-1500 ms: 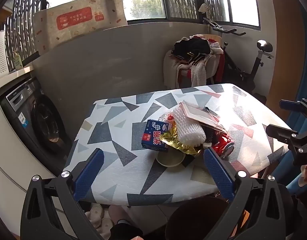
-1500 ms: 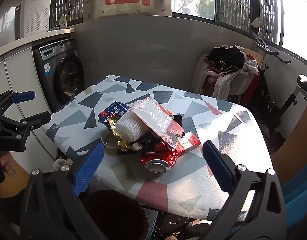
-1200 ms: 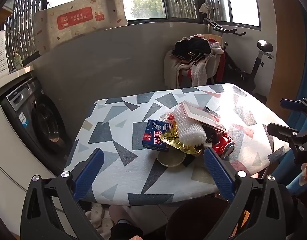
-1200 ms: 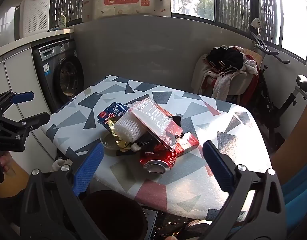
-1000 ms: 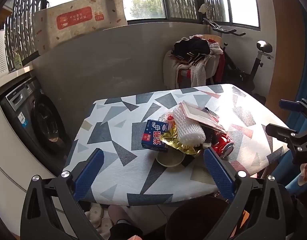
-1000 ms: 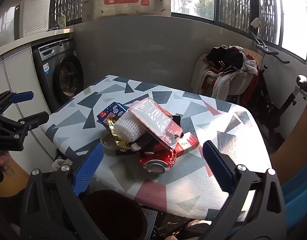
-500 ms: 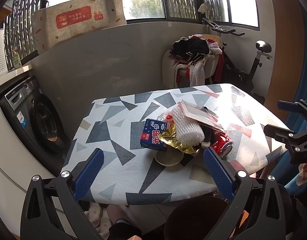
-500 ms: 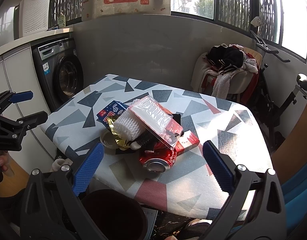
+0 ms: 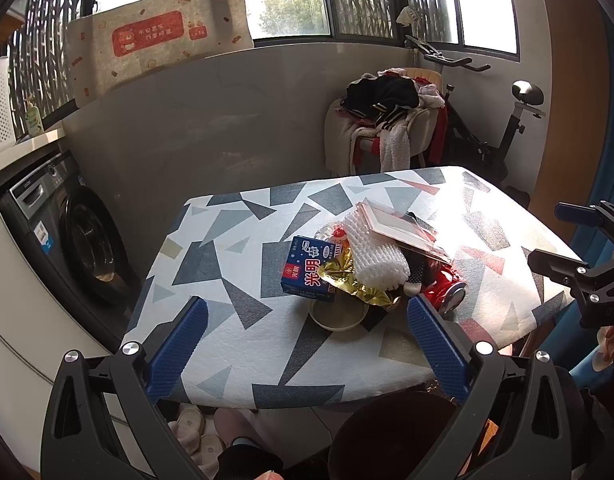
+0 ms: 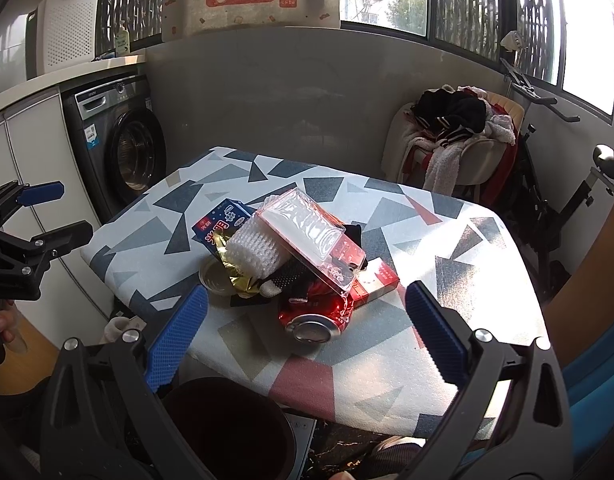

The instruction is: Collect trash

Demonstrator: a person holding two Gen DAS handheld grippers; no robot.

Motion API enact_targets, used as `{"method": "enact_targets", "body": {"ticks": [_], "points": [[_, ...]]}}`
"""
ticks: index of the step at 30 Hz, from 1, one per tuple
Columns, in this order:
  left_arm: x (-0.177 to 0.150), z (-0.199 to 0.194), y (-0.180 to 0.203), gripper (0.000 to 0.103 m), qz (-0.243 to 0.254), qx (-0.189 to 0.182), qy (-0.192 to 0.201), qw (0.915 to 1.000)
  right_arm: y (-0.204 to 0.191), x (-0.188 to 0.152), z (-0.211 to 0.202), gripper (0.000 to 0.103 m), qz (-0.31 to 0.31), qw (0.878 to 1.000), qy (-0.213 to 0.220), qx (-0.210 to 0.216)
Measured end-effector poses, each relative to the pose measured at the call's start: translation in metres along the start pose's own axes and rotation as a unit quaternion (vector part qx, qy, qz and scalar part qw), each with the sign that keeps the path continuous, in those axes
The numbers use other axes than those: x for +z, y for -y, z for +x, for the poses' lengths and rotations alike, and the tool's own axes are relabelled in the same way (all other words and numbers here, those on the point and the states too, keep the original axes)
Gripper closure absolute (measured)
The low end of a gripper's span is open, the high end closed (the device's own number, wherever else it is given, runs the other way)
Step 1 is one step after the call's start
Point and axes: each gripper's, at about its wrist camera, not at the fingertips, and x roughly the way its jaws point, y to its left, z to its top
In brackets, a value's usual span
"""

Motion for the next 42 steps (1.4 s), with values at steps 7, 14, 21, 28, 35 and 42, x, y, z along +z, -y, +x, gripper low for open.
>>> {"method": "enact_targets", "body": {"ticks": [7,14,21,28,35,42], "points": [[0.000,0.001,0.001,0.005,0.000,-0.001,0.000,1.0000,0.002,0.001,0.001,0.006,0.001,1.000,0.000,0.000],[-0.005,0.000,0.002,0.005,0.000,-0.002,-0.001,1.0000,0.002,-0.001,0.000,0.006,0.001,1.000,-0.001,0.000],[-0.005,0.000,0.001,0.005,-0.001,-0.001,-0.001,1.0000,0.002,-0.002,0.001,0.006,0.001,1.000,-0.001,0.000],[-0.005,0.000,0.002,0.005,-0.001,-0.001,-0.001,1.0000,0.002,0.001,0.000,0.006,0.001,1.000,-0.002,0.000],[-0.006,0.001,0.001,0.005,-0.002,-0.002,-0.002,1.0000,0.010,-0.009,0.003,0.006,0.002,1.000,-0.005,-0.002],[-0.019,0.013,-0.004,0.005,-0.017,-0.062,-0.020,0.9977,0.005,-0.009,0.013,0.006,0.018,0.999,-0.027,-0.023]]}}
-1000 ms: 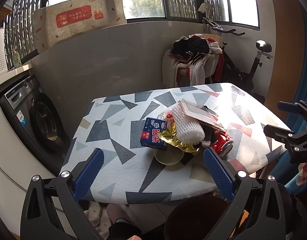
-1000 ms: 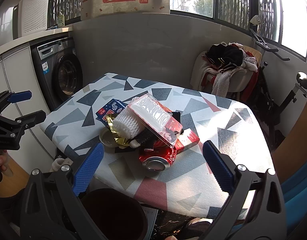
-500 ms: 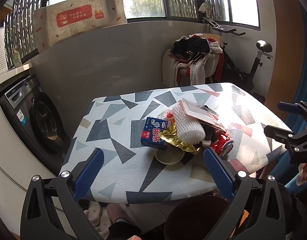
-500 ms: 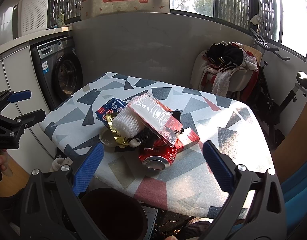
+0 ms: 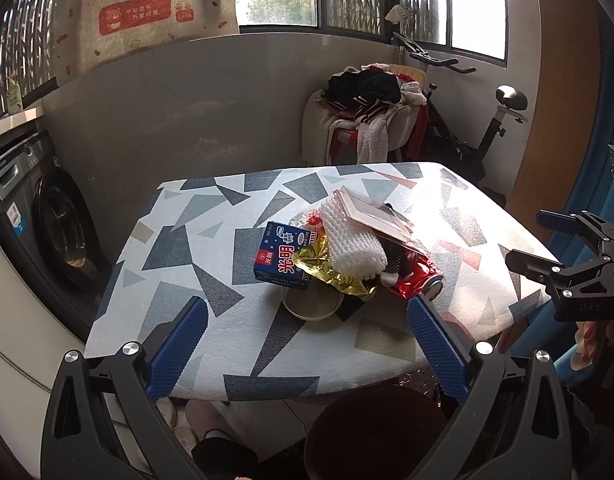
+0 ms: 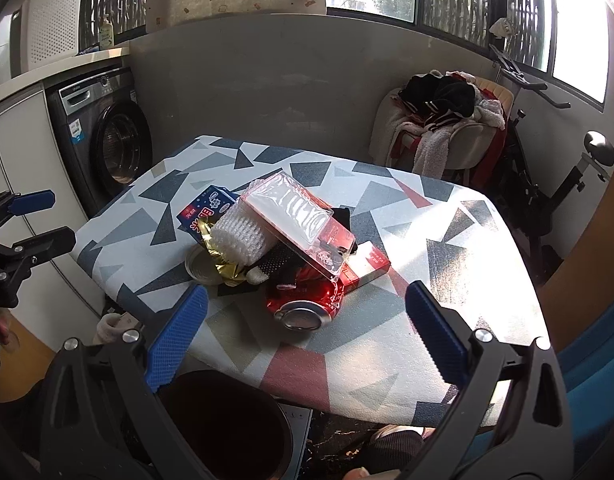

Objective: Collect trash
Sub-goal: 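Reach the right gripper into the pile and grasp the clear plastic box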

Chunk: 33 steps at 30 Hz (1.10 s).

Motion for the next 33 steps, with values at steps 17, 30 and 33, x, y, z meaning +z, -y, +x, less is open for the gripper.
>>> {"method": "enact_targets", "body": {"ticks": [17,30,33], "points": [[-0.029,0.035,-0.011,0.005,0.030,0.010,0.002,0.9995,0.017,-0.032,0.036,0.006,0.034,0.999,-0.021,0.025],[-0.025,0.060,-0.055,0.005,-0.053,0.049,0.006,0.9973,0.008,0.001,0.099,0.006,-0.072,0.997,-0.020,-0.031],[-0.026,0.065,-0.063,0.005,-0.073,0.047,0.008,0.9962,-0.004,0.015,0.130,0.015,-0.111,0.993,-0.018,-0.039]]}}
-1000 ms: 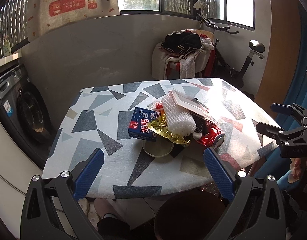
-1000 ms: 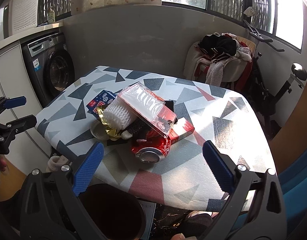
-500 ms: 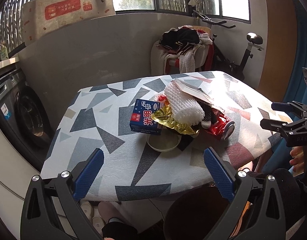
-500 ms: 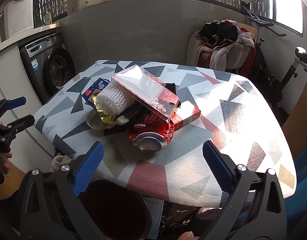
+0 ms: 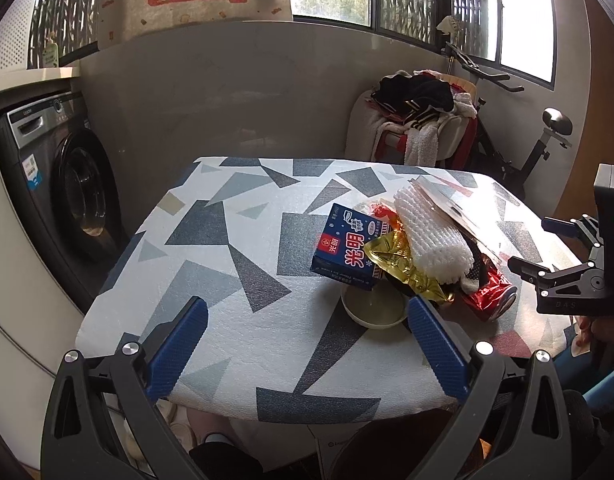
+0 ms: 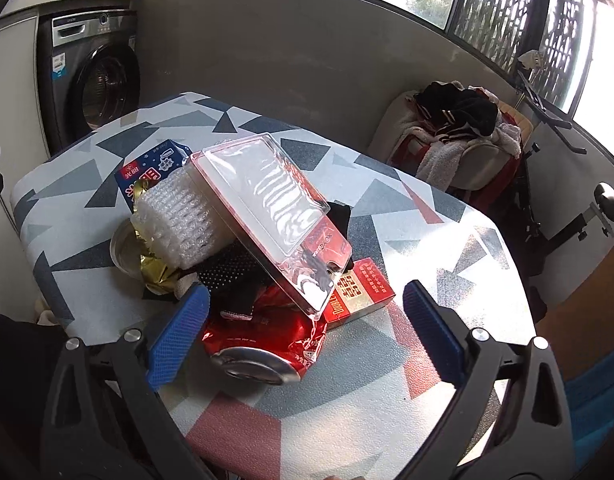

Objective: Collect trash
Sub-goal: 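Reach the right gripper into the pile and grasp the clear plastic box, then grasp the white foam net sleeve with the left gripper while the right holds the plastic box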

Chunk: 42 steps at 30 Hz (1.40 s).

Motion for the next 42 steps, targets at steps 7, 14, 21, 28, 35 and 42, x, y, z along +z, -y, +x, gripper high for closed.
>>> {"method": "enact_targets", "body": {"ticks": [7,14,21,28,35,42], "points": [[0.000,0.017,-0.014,0.005,-0.008,0.009,-0.004,0.9999,-0.023,0.029,0.062,0.029,-0.068,0.997,-0.028,-0.001],[0.003,0.028,-0.022,0.006,-0.024,-0.012,-0.011,0.9996,-0.020,0.041,0.065,0.065,-0.069,0.997,-0.018,0.041],[0.011,0.039,-0.012,0.011,-0.030,-0.040,-0.018,0.9986,0.027,0.051,0.029,0.080,0.003,0.998,0.034,0.052],[0.027,0.053,0.011,0.014,-0.012,-0.067,-0.020,0.9975,0.068,0.042,0.005,0.084,0.082,0.993,0.065,0.061],[0.061,0.087,0.050,0.015,0.008,-0.125,-0.045,0.9911,0.086,0.030,-0.002,0.084,0.106,0.990,0.064,0.060],[0.086,0.139,0.086,0.026,0.031,-0.149,-0.096,0.9836,0.089,0.019,-0.005,0.084,0.118,0.990,0.059,0.051]]}}
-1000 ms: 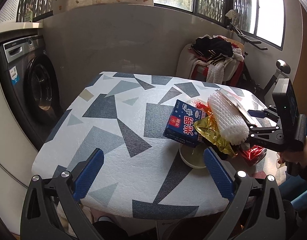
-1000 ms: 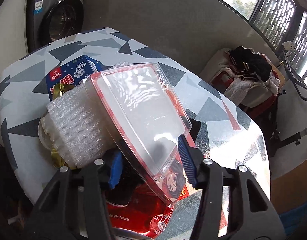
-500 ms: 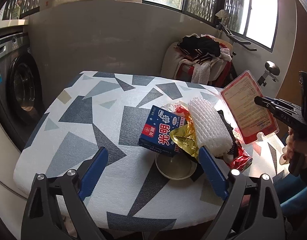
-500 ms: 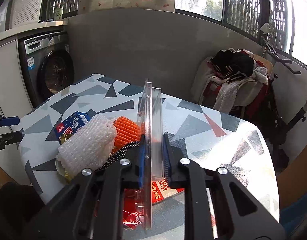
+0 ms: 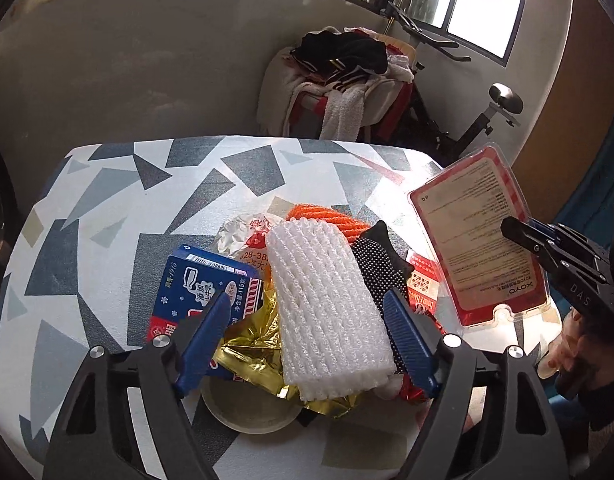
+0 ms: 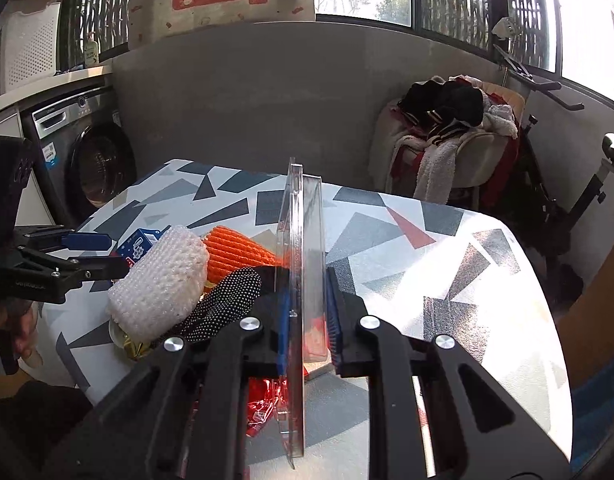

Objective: Collect trash
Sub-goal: 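Grasp the white foam net sleeve with the left gripper while the right holds the plastic box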

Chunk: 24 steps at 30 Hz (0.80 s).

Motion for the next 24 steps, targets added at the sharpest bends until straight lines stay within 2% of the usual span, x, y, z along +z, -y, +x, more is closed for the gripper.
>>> {"method": "enact_targets", "body": {"ticks": [3,7,9,10,13,20,24], "points": [[0.015,0.021,0.003,0.026,-0.005,0.014,-0.017,0.9997,-0.001,-0.004,-0.009,0.084,-0.001,1.000,0.003,-0.019],[0.026,0.051,0.003,0.027,-0.006,0.044,-0.052,0.9976,0.000,-0.014,-0.019,0.084,0.013,1.000,0.009,-0.023],[0.027,0.064,0.005,0.038,0.006,0.043,-0.069,0.9967,0.001,-0.018,-0.023,0.084,0.020,1.000,0.008,-0.023],[0.026,0.066,0.008,0.060,0.018,0.031,-0.070,0.9969,0.002,-0.020,-0.025,0.084,0.023,0.999,0.008,-0.023],[0.024,0.056,0.017,0.077,0.050,0.036,-0.050,0.9968,0.005,-0.026,-0.035,0.084,0.032,0.999,0.010,-0.025],[0.032,0.001,0.038,0.079,0.082,0.015,-0.003,0.9965,0.008,-0.032,-0.058,0.084,0.052,0.998,0.020,-0.023],[0.023,-0.037,0.054,0.079,0.104,0.010,0.023,0.9943,0.001,-0.033,-0.072,0.084,0.051,0.998,0.029,-0.012]]}}
